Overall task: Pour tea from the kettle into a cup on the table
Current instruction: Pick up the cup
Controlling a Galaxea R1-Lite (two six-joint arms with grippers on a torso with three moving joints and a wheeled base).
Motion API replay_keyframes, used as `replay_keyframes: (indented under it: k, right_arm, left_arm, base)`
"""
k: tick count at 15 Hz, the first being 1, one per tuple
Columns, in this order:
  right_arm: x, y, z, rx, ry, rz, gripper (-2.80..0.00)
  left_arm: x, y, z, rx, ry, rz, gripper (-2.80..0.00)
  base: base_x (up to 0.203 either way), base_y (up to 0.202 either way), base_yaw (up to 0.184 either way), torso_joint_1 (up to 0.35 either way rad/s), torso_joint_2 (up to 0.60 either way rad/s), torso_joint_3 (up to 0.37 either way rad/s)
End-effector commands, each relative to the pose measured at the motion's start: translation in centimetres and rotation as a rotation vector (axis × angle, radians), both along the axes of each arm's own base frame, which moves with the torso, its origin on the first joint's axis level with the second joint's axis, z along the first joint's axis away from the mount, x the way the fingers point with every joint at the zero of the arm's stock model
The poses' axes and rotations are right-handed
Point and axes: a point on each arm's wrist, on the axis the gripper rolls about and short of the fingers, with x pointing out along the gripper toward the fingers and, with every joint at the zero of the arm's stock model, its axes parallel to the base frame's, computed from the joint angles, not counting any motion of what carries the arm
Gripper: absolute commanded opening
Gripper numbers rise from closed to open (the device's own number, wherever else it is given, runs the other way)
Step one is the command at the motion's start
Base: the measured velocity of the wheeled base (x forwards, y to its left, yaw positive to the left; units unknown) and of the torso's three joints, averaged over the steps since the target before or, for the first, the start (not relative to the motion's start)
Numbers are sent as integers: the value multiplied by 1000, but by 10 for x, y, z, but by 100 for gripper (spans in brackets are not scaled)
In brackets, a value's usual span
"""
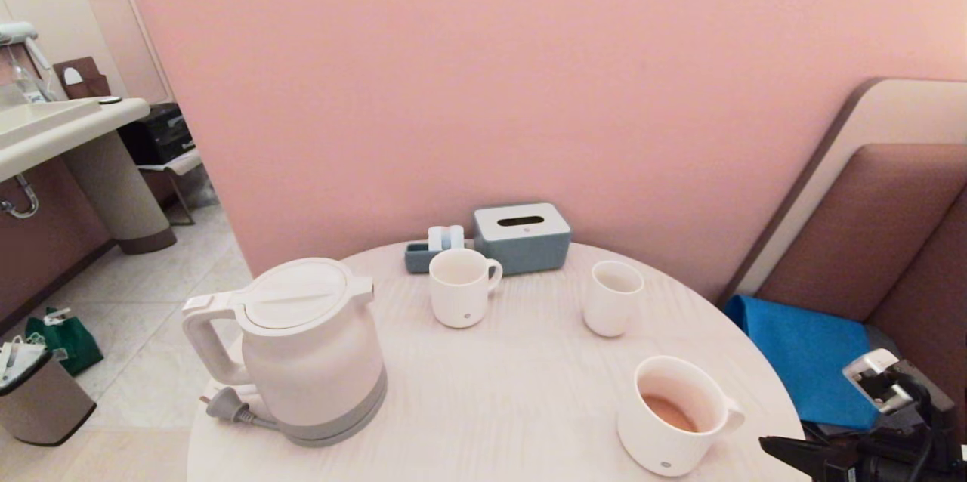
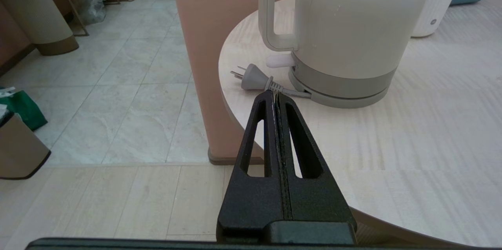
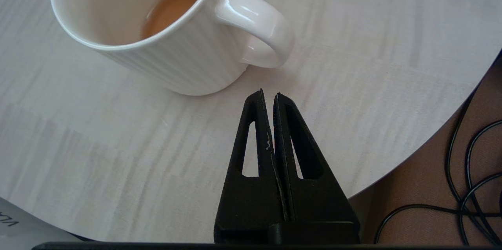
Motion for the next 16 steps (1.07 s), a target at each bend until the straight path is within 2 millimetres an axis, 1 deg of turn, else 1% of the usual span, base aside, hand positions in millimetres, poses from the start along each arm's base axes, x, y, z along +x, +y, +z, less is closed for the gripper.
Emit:
replay_keyframes:
  k: [1,4,5,9,11,16]
  right_arm:
    - [2,1,-2,1,15,10,-280]
    - [10,4,-6,1,42,32,-280]
    - [11,5,-5,1,36,35,0]
    - [10,4,-5,14,50,4,0]
    - [9,4,-6,-14,51,-29,0]
    - [19,3,-4,-34,49,-60,0]
  left_arm:
    - [0,0,0,0,1,1,-280]
    - [0,0,0,0,1,1,-280]
    - [0,0,0,0,1,1,-280]
    - [0,0,0,0,1,1,-280]
    - [0,0,0,0,1,1,-280]
    - [0,0,0,0,1,1,-280]
  base:
    - [0,0,0,0,0,0]
    - [0,0,0,0,0,0]
    - [0,0,0,0,0,0]
    - [0,0,0,0,0,0]
    - [0,0,0,0,0,0]
    - [0,0,0,0,0,0]
